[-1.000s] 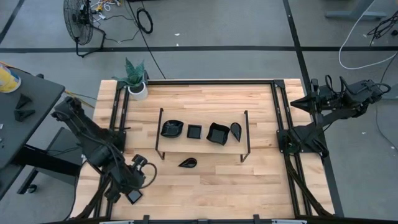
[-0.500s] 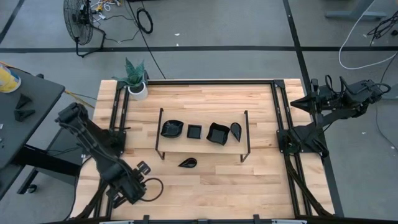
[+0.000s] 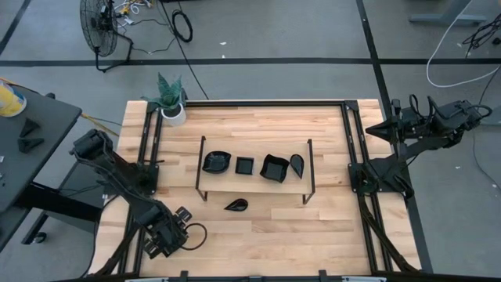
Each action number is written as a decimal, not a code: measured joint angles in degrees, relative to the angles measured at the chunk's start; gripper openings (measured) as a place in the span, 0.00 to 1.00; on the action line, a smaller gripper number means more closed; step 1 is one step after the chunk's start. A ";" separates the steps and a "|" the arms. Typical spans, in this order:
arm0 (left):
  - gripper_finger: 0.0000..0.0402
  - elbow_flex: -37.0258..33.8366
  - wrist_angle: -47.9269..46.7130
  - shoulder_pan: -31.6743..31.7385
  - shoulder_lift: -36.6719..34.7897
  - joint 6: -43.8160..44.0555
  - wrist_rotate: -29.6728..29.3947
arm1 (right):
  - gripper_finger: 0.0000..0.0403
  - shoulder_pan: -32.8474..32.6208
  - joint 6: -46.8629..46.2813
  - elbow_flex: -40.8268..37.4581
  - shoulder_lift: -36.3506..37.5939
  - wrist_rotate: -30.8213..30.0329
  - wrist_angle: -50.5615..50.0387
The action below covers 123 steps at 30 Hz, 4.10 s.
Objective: Pick & Place Mini shaped plates
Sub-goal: Stack the square plate on top of the square plate on the shelf
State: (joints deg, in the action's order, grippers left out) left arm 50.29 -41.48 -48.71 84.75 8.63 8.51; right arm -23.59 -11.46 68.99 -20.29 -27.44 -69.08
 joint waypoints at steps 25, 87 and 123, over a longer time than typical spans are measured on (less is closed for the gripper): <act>0.43 -10.97 13.61 0.55 0.00 0.17 3.69 | 0.06 0.01 0.00 -0.02 0.00 -0.01 0.00; 0.00 22.84 -9.28 19.77 0.00 -11.42 3.19 | 0.06 0.01 -0.01 -0.02 0.02 0.00 0.00; 0.00 54.65 -30.23 59.90 5.95 -15.33 13.08 | 0.06 0.00 0.00 -0.02 0.04 -0.01 0.00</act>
State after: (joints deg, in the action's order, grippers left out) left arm 104.94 -71.71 11.19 90.70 -6.70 21.59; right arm -23.59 -11.47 68.98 -20.25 -27.45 -69.08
